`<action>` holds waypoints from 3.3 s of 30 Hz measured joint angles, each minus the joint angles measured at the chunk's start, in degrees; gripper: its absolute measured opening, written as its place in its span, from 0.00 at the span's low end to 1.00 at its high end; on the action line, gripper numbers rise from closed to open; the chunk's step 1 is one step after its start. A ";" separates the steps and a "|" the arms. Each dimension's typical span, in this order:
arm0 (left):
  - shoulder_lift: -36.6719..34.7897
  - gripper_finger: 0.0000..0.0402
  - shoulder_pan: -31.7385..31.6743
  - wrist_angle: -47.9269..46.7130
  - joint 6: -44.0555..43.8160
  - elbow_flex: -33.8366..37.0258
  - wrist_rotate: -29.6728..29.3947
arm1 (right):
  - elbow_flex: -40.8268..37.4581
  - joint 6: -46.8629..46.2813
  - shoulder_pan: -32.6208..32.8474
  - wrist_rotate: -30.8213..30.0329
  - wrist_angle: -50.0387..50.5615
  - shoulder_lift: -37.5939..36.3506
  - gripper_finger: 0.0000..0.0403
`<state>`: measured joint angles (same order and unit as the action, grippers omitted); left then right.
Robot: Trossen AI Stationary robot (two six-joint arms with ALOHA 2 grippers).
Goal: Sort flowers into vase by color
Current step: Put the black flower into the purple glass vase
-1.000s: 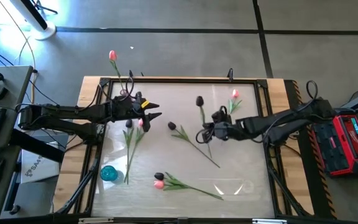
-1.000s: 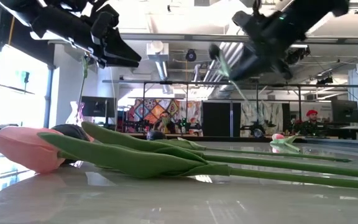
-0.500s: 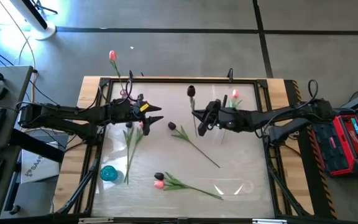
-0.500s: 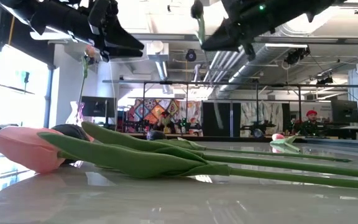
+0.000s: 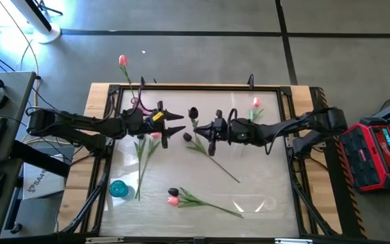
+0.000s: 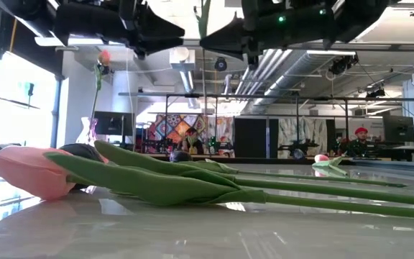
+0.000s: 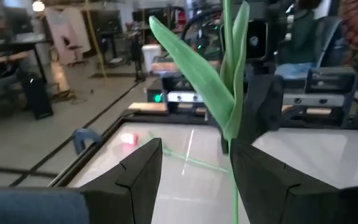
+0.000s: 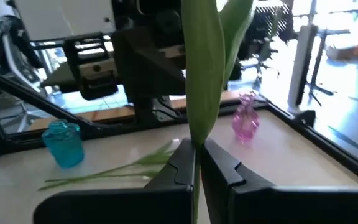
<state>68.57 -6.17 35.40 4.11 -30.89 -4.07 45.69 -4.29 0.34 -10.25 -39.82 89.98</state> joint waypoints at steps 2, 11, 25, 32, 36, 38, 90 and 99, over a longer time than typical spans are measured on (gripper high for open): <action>1.26 0.45 -0.02 2.39 0.86 0.00 1.56 | 0.00 0.91 0.00 0.25 -1.98 0.89 0.00; 6.13 0.45 -0.02 8.85 1.23 -1.20 8.22 | -0.02 4.81 -0.07 1.92 -4.99 1.67 0.00; 10.18 0.33 0.00 7.74 0.63 -5.88 9.54 | 0.39 9.27 -0.09 2.70 -5.58 1.68 0.00; 9.77 0.03 0.02 7.27 0.60 -5.88 9.65 | 0.43 9.25 -0.09 2.88 -5.44 1.67 0.00; 9.77 0.02 0.02 6.83 0.47 -5.88 9.26 | 0.42 8.11 -0.09 2.25 -5.11 1.67 0.00; 9.30 0.01 0.02 5.69 0.48 -5.88 8.80 | 0.44 7.77 -0.09 1.96 -3.96 1.67 0.03; -33.12 0.00 -23.25 -40.21 1.89 -5.84 -35.55 | 0.42 -4.89 0.07 -12.08 18.14 1.67 0.52; -29.60 0.02 -25.72 -42.92 -7.28 -5.84 -35.63 | 0.37 -4.74 0.07 -13.78 20.24 1.67 0.52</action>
<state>38.97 -31.89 -7.52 -3.17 -36.73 -39.70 46.06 -9.03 0.40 -24.03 -19.58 91.66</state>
